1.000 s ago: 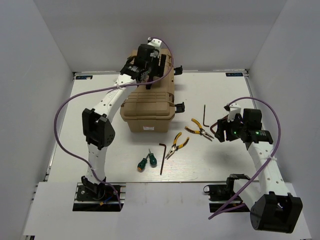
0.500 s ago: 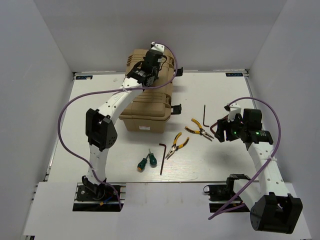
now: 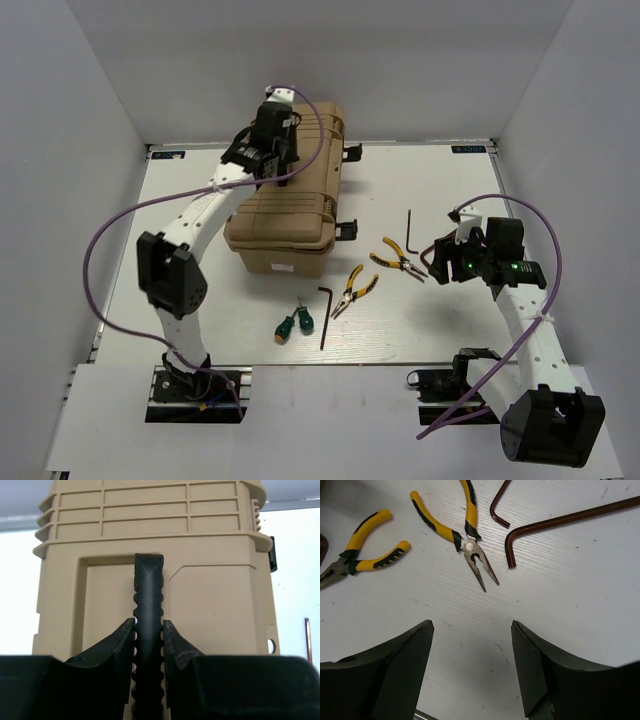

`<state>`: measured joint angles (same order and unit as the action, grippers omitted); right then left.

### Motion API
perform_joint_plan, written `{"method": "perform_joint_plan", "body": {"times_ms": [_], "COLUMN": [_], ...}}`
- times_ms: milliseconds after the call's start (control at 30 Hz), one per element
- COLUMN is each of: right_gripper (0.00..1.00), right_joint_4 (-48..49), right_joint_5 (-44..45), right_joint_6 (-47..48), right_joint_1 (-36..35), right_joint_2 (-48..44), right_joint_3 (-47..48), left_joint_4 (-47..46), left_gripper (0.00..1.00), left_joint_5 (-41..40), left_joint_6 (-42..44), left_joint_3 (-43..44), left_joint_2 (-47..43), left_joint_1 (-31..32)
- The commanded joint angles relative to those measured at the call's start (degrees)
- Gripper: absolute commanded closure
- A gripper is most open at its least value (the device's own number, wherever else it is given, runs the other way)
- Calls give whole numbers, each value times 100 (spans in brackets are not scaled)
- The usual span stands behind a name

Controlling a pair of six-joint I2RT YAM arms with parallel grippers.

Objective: Sort the tools into containers

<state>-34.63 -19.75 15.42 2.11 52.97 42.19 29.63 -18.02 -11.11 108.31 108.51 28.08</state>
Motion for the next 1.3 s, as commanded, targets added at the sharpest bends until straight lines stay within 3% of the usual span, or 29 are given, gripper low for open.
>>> {"method": "perform_joint_plan", "body": {"times_ms": [0, 133, 233, 333, 433, 533, 633, 900, 1100, 1200, 1267], "right_gripper": [31, 39, 49, 49, 36, 33, 24, 24, 34, 42, 54], "right_joint_4": [9, 62, 272, 326, 570, 1395, 1293, 1257, 1213, 1292, 1362], "right_joint_5": [-361, -1205, -2573, -3429, -3789, -3503, -3483, -3018, -2824, -2719, -2640], "right_joint_6": [-39, -310, -750, -1329, -1883, -2472, -2658, -2790, -2746, -2816, -2913], "right_joint_1": [-18, -70, -167, -465, -904, -1684, -1985, -2566, -2786, -2882, -2909], "right_joint_2": [64, 519, 1196, 2259, 3165, 3919, 4491, 5302, 5478, 5487, 5522], "right_joint_3": [26, 227, 701, 1779, 2547, 3047, 3575, 4051, 4077, 4077, 4112], "left_joint_4": [-624, -958, -862, -783, -783, -783, -783, -836, -897, -897, -897], "left_gripper": [100, 100, 100, 100, 100, 100, 100, 100, 100, 100, 100], "left_joint_5": [-366, -747, -493, -159, 114, 351, 483, 879, 1125, 1178, 1178], "left_joint_6": [-549, -550, -602, -751, -831, -901, -954, -1068, -1121, -1174, -1174], "left_joint_3": [-450, -1118, -1119, -1242, -1391, -1497, -1559, -1691, -1638, -1638, -1638], "left_joint_2": [-1707, -2271, -2273, -2273, -2273, -2273, -2273, -2220, -2167, -2167, -2219], "left_joint_1": [-188, -539, -821, -1040, -1173, -1287, -1410, -1586, -1639, -1639, -1639]}}
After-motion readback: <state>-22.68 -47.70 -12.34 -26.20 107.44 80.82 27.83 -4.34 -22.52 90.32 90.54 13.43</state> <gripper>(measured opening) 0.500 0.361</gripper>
